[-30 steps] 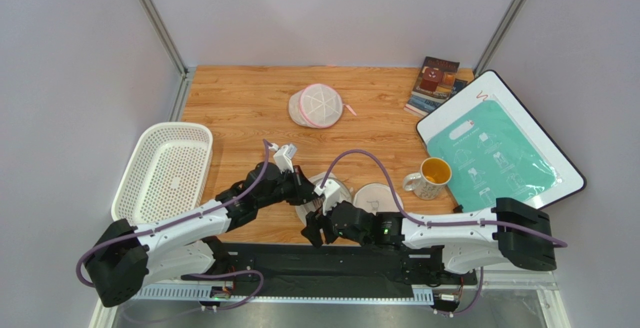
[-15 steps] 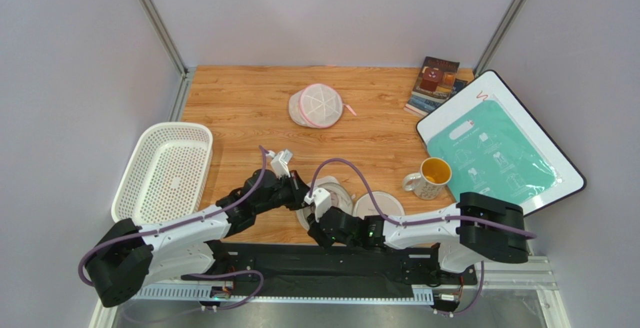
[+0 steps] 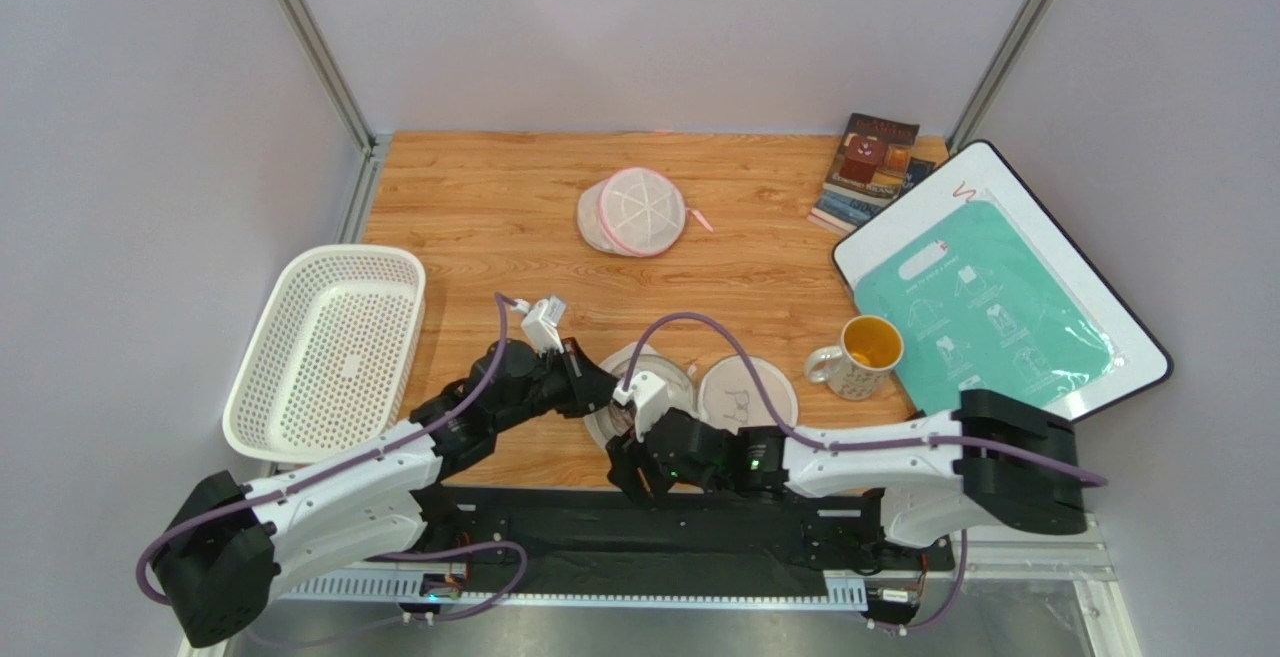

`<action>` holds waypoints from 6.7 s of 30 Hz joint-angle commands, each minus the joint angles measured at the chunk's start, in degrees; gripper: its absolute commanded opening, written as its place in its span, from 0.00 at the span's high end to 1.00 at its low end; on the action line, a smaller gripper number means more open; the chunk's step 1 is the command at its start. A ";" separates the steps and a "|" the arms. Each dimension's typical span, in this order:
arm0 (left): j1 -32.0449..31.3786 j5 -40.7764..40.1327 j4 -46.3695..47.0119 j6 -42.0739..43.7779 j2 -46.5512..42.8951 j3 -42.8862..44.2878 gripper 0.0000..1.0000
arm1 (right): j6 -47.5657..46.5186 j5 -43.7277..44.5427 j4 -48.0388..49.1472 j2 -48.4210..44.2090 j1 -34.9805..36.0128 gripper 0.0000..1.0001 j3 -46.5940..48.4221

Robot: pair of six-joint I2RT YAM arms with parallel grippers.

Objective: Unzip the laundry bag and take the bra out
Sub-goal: Pick up the bra from the laundry bag.

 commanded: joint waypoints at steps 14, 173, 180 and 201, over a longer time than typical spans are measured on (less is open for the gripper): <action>0.80 0.27 -5.42 5.04 -1.14 0.95 1.00 | 0.14 12.63 -16.37 -22.40 -5.53 0.18 2.70; -3.86 -14.84 -37.49 41.51 -11.51 40.50 0.00 | -5.23 -3.98 -19.69 -14.83 -19.85 1.00 42.43; -3.95 -19.07 -35.39 46.17 -10.74 40.23 0.00 | -3.82 -8.37 -20.13 -15.53 -19.77 1.00 42.25; -0.45 -14.42 -29.94 40.65 -6.07 35.58 1.00 | -1.54 -9.38 -21.45 -19.13 -19.85 0.91 35.76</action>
